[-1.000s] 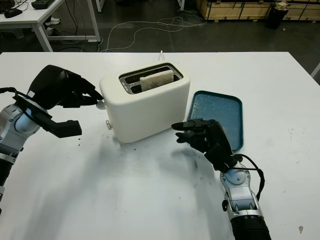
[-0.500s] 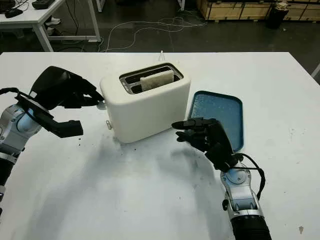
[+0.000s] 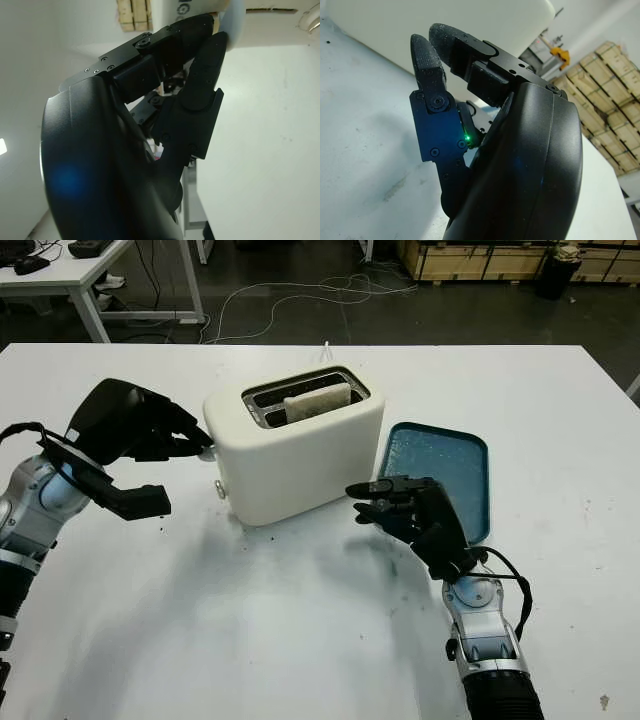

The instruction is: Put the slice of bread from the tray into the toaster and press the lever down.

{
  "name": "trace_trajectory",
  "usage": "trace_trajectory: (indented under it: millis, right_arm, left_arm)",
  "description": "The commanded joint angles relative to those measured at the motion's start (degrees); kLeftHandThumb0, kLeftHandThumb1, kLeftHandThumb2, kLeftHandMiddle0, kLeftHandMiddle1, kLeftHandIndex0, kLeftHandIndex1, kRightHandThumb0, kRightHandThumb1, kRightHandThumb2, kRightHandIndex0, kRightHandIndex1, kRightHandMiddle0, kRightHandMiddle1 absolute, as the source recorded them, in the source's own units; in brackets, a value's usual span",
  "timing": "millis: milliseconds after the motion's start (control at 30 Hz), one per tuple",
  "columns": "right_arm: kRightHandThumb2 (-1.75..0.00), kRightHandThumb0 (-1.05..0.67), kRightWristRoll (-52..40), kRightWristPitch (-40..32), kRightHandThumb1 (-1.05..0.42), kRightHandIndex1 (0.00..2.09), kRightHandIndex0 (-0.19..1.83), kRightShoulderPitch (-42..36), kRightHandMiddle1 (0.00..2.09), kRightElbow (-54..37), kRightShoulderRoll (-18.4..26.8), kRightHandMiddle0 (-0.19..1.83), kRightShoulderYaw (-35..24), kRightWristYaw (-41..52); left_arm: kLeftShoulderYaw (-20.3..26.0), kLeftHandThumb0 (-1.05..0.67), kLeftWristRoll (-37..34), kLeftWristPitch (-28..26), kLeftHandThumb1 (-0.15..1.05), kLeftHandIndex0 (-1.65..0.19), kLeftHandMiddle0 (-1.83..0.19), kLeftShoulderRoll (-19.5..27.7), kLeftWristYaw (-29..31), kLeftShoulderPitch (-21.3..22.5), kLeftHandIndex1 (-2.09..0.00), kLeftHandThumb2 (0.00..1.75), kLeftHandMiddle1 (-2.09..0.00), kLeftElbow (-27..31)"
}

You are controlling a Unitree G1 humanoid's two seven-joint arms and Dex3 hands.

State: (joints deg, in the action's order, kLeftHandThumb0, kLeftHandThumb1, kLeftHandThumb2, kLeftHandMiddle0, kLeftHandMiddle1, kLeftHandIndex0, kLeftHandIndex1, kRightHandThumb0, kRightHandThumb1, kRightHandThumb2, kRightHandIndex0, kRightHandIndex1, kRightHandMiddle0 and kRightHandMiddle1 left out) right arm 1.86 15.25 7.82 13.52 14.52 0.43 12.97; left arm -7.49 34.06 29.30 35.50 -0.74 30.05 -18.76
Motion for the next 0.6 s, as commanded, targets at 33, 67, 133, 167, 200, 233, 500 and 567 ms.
trace_trajectory:
  millis: [33,67,133,167,200,233,500,567]
  right_arm:
    - [0.0,-0.47,0.26,-0.4,-0.89,0.51,1.16,-0.35,0.0,-0.76,0.25,1.21,-0.39,-0.31]
    - [0.0,-0.47,0.22,-0.1,-0.89,0.51,1.16,-0.36,0.0,-0.62,0.24,1.21,-0.43,-0.31]
    - [0.0,-0.47,0.38,0.25,-0.89,0.52,1.15,-0.4,0.0,-0.49,0.33,1.21,-0.45,-0.39]
    - [0.0,-0.47,0.47,0.24,-0.89,0.52,1.15,-0.43,0.0,-0.51,0.36,1.21,-0.45,-0.46]
    - [0.0,-0.47,0.64,0.26,-0.89,0.52,1.15,-0.45,0.0,-0.49,0.39,1.21,-0.45,-0.6]
    - [0.0,-0.47,0.87,0.43,-0.89,0.52,1.15,-0.44,0.0,-0.37,0.43,1.21,-0.43,-0.77]
    - [0.0,-0.46,2.43,1.65,-0.9,0.52,1.15,-0.43,0.0,0.32,0.5,1.2,-0.35,-1.71]
    - [0.0,-0.46,2.63,1.67,-0.9,0.53,1.15,-0.48,0.0,0.3,0.46,1.21,-0.34,-1.84]
  left_arm:
    - [-1.94,-0.26,-0.17,0.42,0.85,-1.37,-1.07,-1.87,0.55,-1.06,-0.05,0.01,-1.18,1.27]
    - [-2.02,-0.25,-0.24,0.49,0.85,-1.36,-1.07,-2.01,0.54,-1.15,-0.05,0.0,-1.17,1.05]
    - [-2.21,-0.25,0.02,-0.03,0.85,-1.36,-1.06,-2.25,0.68,-1.32,-0.05,0.01,-1.16,0.78]
    - [-2.31,-0.25,0.11,-0.15,0.85,-1.36,-1.06,-2.37,0.6,-1.34,-0.05,0.01,-1.15,0.5]
    - [-2.46,-0.25,0.22,-0.25,0.85,-1.36,-1.06,-2.44,0.54,-1.3,-0.05,0.01,-1.15,0.09]
    - [-2.64,-0.25,0.23,-0.39,0.85,-1.36,-1.06,-2.52,0.59,-1.22,-0.05,0.01,-1.15,-0.52]
    - [-5.68,-0.21,3.12,-1.43,0.88,-1.31,-1.01,-3.51,-2.72,1.56,-0.02,0.01,-1.12,-11.04]
    - [-7.12,-0.23,4.52,-1.96,0.89,-1.31,-1.0,-3.64,-4.25,2.85,-0.02,0.01,-1.12,-14.78]
